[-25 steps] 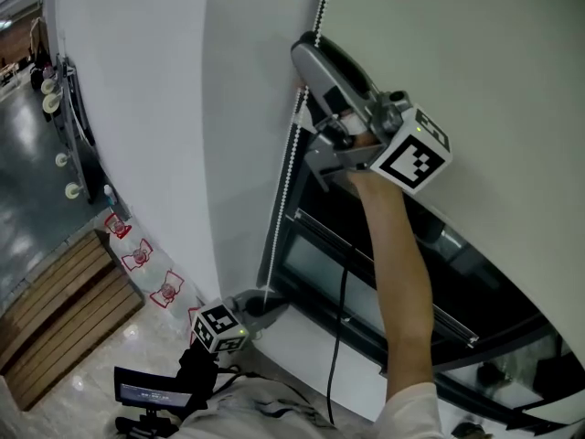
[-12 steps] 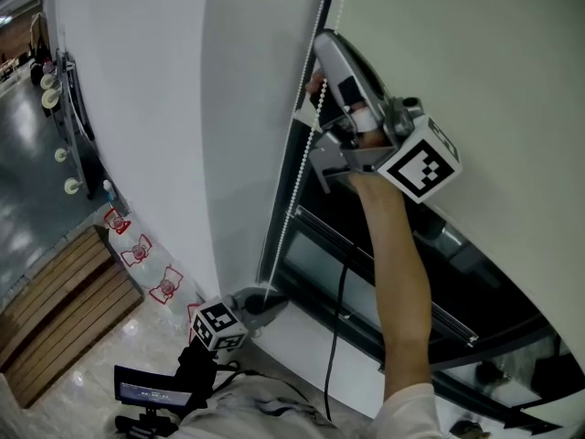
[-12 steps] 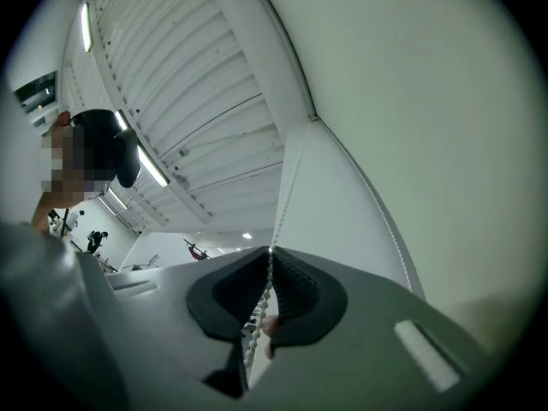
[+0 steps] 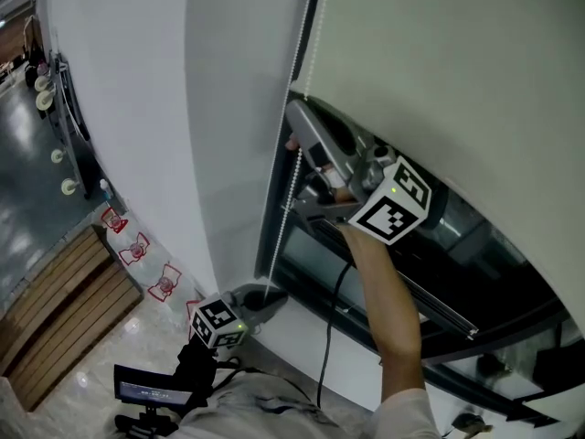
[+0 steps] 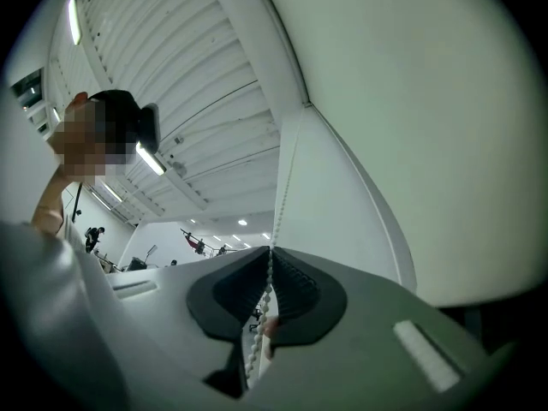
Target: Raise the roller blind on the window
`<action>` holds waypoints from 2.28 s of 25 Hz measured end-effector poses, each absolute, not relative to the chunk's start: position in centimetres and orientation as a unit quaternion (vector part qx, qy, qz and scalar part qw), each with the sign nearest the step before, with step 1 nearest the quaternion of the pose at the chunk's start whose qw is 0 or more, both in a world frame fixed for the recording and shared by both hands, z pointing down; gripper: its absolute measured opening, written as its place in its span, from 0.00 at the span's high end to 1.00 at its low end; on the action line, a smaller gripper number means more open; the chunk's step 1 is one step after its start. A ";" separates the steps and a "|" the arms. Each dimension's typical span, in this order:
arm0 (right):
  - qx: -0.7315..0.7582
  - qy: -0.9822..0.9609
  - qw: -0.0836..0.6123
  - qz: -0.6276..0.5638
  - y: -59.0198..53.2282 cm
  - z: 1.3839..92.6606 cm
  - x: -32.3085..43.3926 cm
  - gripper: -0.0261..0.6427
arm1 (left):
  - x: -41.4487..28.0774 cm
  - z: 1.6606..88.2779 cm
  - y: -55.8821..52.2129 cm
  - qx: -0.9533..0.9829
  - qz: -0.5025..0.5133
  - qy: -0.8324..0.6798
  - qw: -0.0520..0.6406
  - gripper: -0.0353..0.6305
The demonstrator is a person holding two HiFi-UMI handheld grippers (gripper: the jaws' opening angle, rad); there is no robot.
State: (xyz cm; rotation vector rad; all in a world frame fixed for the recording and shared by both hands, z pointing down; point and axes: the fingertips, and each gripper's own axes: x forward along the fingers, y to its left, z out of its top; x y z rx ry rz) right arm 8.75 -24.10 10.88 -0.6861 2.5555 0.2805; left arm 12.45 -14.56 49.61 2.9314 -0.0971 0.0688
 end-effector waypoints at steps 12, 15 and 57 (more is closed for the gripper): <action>-0.280 0.945 0.169 0.029 -23.4 25.9 8.1 0.94 | 12.1 49.2 -15.3 0.994 0.020 -0.042 0.101 0.95; -0.282 0.946 0.158 0.014 -22.8 28.7 7.9 0.94 | 12.0 49.0 -15.5 0.994 0.019 -0.043 0.099 0.95; -0.196 0.939 0.193 0.207 -22.8 2.0 6.0 0.80 | 11.9 49.5 -15.5 0.994 0.012 -0.047 0.098 0.95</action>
